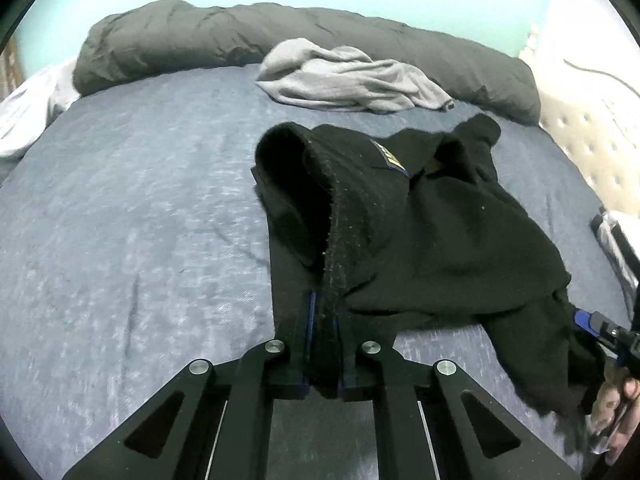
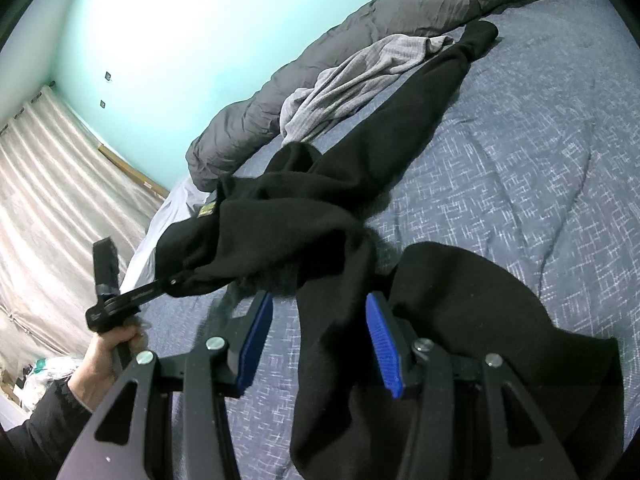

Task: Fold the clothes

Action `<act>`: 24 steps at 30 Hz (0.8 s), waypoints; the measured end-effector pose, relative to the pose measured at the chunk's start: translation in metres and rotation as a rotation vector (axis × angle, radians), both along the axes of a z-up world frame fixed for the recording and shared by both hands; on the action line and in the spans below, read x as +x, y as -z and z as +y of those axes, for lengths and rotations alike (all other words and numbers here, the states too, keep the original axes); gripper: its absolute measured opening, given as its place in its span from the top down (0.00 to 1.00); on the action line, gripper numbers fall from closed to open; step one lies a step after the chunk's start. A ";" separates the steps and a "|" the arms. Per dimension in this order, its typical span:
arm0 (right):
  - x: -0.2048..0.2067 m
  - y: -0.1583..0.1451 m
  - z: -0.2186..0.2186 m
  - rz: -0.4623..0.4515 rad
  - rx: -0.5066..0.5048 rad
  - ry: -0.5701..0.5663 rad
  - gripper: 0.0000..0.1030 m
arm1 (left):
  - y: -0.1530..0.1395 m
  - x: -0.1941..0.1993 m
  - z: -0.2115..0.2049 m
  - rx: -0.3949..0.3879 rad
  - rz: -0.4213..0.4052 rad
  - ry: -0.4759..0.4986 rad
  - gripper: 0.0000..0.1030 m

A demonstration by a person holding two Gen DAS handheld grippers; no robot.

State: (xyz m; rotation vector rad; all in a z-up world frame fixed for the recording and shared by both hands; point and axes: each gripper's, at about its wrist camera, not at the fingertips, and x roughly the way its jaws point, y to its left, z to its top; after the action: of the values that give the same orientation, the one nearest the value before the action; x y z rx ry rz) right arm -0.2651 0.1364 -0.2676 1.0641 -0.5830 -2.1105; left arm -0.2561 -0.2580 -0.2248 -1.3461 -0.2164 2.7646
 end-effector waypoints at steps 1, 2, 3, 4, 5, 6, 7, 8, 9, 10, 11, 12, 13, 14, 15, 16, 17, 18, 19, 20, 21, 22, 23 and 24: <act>0.000 -0.001 0.000 0.001 -0.001 -0.001 0.52 | -0.003 0.006 -0.006 0.003 0.002 -0.013 0.93; 0.001 -0.001 0.000 0.003 -0.003 -0.001 0.52 | -0.006 0.012 -0.012 0.006 0.003 -0.026 0.93; 0.001 -0.003 -0.001 0.005 -0.004 -0.002 0.52 | -0.010 0.018 -0.018 0.006 0.006 -0.040 0.93; 0.001 -0.004 -0.001 0.007 -0.006 -0.003 0.52 | -0.013 0.025 -0.025 0.001 0.010 -0.055 0.94; 0.001 -0.005 -0.001 0.010 -0.008 -0.004 0.52 | -0.016 0.032 -0.032 -0.001 0.013 -0.069 0.94; 0.002 -0.007 -0.001 0.013 -0.010 -0.004 0.52 | -0.019 0.038 -0.039 -0.001 0.011 -0.081 0.94; 0.003 -0.008 -0.001 0.017 -0.013 -0.005 0.52 | -0.021 0.045 -0.048 -0.006 0.008 -0.096 0.94; 0.003 -0.010 -0.001 0.021 -0.016 -0.006 0.52 | -0.023 0.050 -0.055 -0.009 0.004 -0.106 0.94; 0.004 -0.012 -0.001 0.025 -0.019 -0.006 0.52 | -0.024 0.057 -0.064 -0.009 -0.002 -0.120 0.94; 0.005 -0.013 -0.001 0.028 -0.020 -0.008 0.52 | -0.024 0.063 -0.071 -0.009 -0.008 -0.133 0.94; 0.005 -0.014 -0.002 0.030 -0.021 -0.009 0.52 | -0.025 0.069 -0.078 -0.009 -0.013 -0.146 0.94; 0.006 -0.015 -0.002 0.032 -0.021 -0.011 0.52 | -0.025 0.074 -0.085 -0.009 -0.018 -0.159 0.94; 0.006 -0.016 -0.003 0.033 -0.022 -0.013 0.52 | -0.025 0.079 -0.091 -0.007 -0.019 -0.174 0.94; 0.007 -0.016 -0.003 0.032 -0.023 -0.013 0.52 | -0.025 0.085 -0.099 -0.003 -0.018 -0.194 0.94; 0.007 -0.016 -0.003 0.032 -0.024 -0.013 0.52 | -0.026 0.089 -0.106 -0.001 -0.015 -0.214 0.94; 0.007 -0.017 -0.003 0.033 -0.026 -0.013 0.52 | -0.026 0.092 -0.112 -0.001 -0.010 -0.232 0.94; 0.007 -0.017 -0.003 0.035 -0.028 -0.014 0.52 | -0.026 0.096 -0.118 0.003 -0.009 -0.245 0.94; 0.007 -0.018 -0.002 0.038 -0.028 -0.014 0.52 | -0.024 0.098 -0.124 0.002 -0.011 -0.256 0.94; 0.006 -0.018 -0.002 0.039 -0.027 -0.013 0.52 | -0.021 0.099 -0.128 0.000 -0.016 -0.269 0.94; 0.006 -0.017 -0.002 0.038 -0.028 -0.013 0.52 | -0.015 0.098 -0.130 0.004 -0.030 -0.280 0.94; 0.006 -0.016 -0.002 0.034 -0.029 -0.012 0.52 | -0.004 0.096 -0.131 0.016 -0.062 -0.285 0.94; 0.005 -0.015 -0.003 0.030 -0.029 -0.011 0.52 | 0.005 0.093 -0.128 0.018 -0.086 -0.278 0.94; 0.005 -0.015 -0.003 0.026 -0.030 -0.011 0.52 | 0.013 0.090 -0.121 0.006 -0.103 -0.261 0.94; 0.005 -0.014 -0.003 0.024 -0.030 -0.011 0.52 | 0.021 0.087 -0.115 0.001 -0.117 -0.246 0.94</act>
State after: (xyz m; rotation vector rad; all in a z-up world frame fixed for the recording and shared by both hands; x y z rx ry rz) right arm -0.2601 0.1332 -0.2533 1.0213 -0.5944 -2.0960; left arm -0.1687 -0.3728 -0.2456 -1.5817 -0.4160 2.8788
